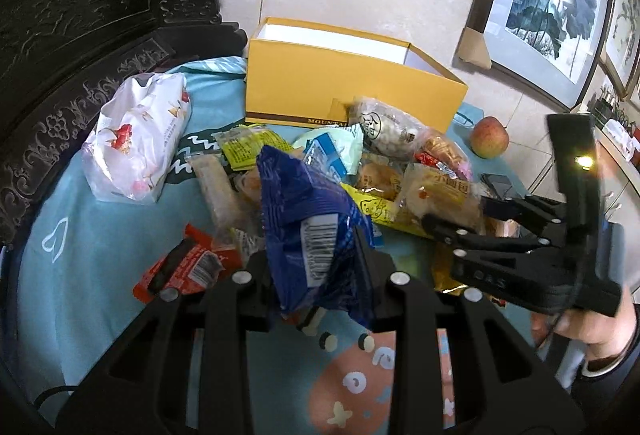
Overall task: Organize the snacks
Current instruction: 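Grasp the blue barcode snack bag with the left tool while the right tool grasps the yellow bread bag, then carry both bags over the yellow box and open both tools to drop them, then move both open tools back over the snack pile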
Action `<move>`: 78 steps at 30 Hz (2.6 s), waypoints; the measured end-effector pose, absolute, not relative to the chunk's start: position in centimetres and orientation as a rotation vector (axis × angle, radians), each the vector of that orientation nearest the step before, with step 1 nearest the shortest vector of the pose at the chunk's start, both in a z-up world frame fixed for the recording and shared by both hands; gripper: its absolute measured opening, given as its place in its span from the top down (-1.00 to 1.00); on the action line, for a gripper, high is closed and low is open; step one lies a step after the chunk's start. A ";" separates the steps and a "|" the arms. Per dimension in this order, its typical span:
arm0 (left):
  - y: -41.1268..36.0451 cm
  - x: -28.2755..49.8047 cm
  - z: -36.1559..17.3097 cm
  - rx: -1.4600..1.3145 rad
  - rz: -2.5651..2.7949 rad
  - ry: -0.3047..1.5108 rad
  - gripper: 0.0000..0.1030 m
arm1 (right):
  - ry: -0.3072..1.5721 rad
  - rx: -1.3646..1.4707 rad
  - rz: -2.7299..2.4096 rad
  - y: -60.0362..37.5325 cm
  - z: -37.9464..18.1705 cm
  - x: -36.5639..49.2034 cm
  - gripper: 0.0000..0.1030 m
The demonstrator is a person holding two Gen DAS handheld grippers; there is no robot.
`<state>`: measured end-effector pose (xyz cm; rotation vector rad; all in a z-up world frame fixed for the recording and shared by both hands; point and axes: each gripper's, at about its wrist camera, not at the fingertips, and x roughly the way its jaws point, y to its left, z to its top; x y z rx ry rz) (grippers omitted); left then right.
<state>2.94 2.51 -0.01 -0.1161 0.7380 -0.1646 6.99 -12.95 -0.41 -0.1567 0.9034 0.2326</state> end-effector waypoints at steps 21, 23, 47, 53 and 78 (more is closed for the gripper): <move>-2.0 12.3 13.8 -0.062 -0.194 0.555 0.42 | 0.556 -0.028 0.161 -17.3 12.0 11.8 -0.12; -2.6 16.1 13.6 -0.074 -0.180 0.573 0.42 | 0.550 -0.038 0.131 -17.3 11.7 14.5 -0.12; -1.2 19.9 10.6 -0.146 -0.117 0.676 -0.82 | 0.661 -0.075 0.114 -19.2 8.6 16.5 -0.60; -1.2 11.2 9.6 -0.083 -0.145 0.704 -0.86 | 0.619 -0.005 0.134 -20.3 8.8 6.9 -0.96; 3.9 3.3 -2.3 -0.102 -0.062 0.858 -0.86 | 0.895 0.005 0.109 -13.3 -2.6 1.8 -0.47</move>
